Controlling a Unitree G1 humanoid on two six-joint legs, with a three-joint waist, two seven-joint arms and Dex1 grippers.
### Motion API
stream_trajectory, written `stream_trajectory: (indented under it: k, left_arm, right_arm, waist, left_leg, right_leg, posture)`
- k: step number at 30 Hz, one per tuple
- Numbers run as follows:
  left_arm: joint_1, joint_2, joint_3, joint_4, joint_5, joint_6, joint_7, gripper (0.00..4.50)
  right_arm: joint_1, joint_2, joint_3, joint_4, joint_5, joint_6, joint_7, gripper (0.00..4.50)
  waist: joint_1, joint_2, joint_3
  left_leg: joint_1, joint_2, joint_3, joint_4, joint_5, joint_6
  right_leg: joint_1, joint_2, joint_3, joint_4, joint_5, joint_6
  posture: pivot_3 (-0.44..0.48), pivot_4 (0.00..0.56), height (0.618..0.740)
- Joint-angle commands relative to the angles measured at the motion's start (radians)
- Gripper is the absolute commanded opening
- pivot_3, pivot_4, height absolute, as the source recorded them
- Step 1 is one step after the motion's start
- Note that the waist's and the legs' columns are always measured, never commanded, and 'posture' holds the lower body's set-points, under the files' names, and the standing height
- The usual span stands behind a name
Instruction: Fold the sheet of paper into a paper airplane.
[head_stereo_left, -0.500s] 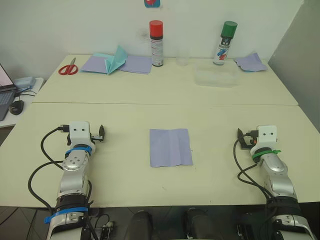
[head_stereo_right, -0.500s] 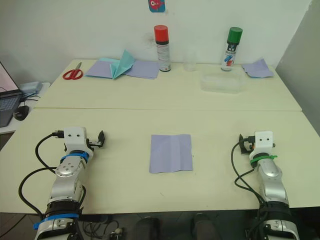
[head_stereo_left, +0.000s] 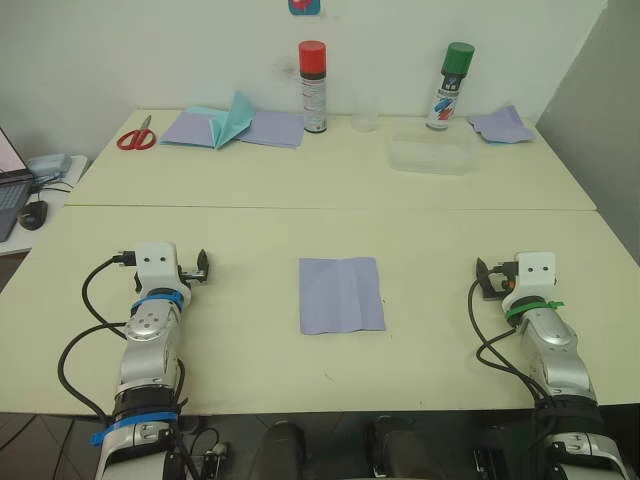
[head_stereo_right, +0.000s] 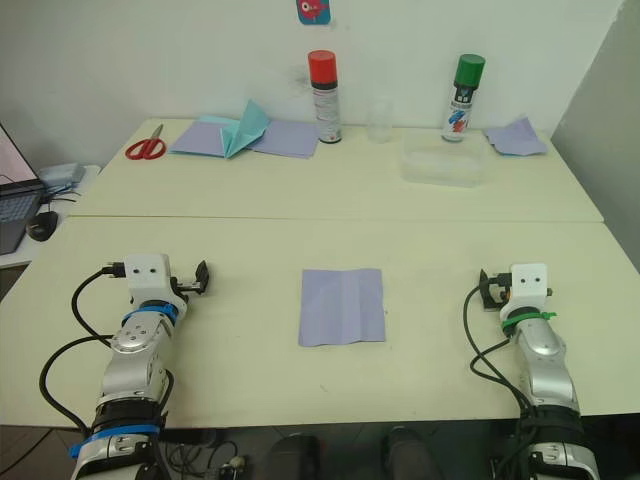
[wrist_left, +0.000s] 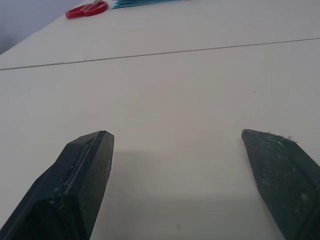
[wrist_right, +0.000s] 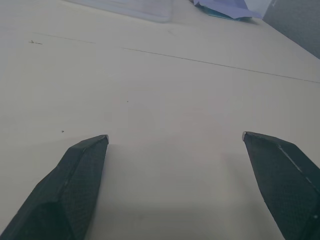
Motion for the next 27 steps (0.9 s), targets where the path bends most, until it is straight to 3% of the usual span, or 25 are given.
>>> stream_trajectory:
  k: [1,8,14,17,21,27]
  left_arm:
    - [0.019,-0.001,0.009,-0.061,-0.015,-0.005,-0.014,4.5]
    - [0.02,0.022,0.006,-0.087,-0.032,0.002,-0.072,4.5]
    - [0.037,0.085,-0.04,-0.252,-0.107,0.055,-0.284,4.5]
    - [0.054,0.145,-0.102,-0.42,-0.187,0.134,-0.456,3.91]
    - [0.066,0.204,-0.176,-0.531,-0.237,0.228,-0.59,2.65]
    - [0.047,0.173,-0.304,-0.542,-0.206,0.258,-0.648,0.66]
  right_arm:
    - [0.008,-0.018,-0.028,-0.041,0.009,-0.001,0.001,4.49]
    - [0.026,-0.019,-0.026,-0.061,0.01,0.0,0.004,4.49]
    - [0.037,-0.036,-0.009,-0.105,0.025,0.038,0.063,4.49]
    - [0.029,-0.068,0.015,-0.15,0.044,0.08,0.151,4.5]
    - [0.018,-0.115,0.047,-0.197,0.075,0.132,0.274,4.5]
    - [-0.007,-0.174,0.117,-0.277,0.127,0.223,0.463,4.5]
  waist:
    - [0.0,0.0,0.0]
    - [0.0,0.0,0.0]
    - [0.0,0.0,0.0]
    - [-0.001,0.0,0.0]
    - [0.0,0.0,0.0]
    - [-0.001,0.0,0.0]
  left_leg:
    - [0.0,0.0,0.0,0.0,0.0,0.0]
    - [0.0,0.0,0.0,0.0,0.0,0.0]
    - [0.0,0.0,0.0,0.0,0.0,0.0]
    - [0.0,0.0,0.0,0.0,0.0,0.0]
    - [0.0,0.0,0.0,0.0,0.0,0.0]
    - [0.0,0.0,0.0,0.0,0.0,0.0]
  right_leg:
    - [0.0,0.0,0.0,0.0,0.0,0.0]
    - [0.0,0.0,0.0,0.0,0.0,0.0]
    - [0.0,0.0,0.0,0.0,0.0,0.0]
    - [0.0,0.0,0.0,0.0,0.0,0.0]
    - [0.0,0.0,0.0,0.0,0.0,0.0]
    - [0.0,0.001,0.0,0.0,0.0,0.0]
  posture:
    - [0.0,0.15,0.74]
    - [0.0,0.15,0.74]
    - [0.0,0.15,0.74]
    - [0.0,0.15,0.74]
    - [0.0,0.15,0.74]
    - [0.0,0.15,0.74]
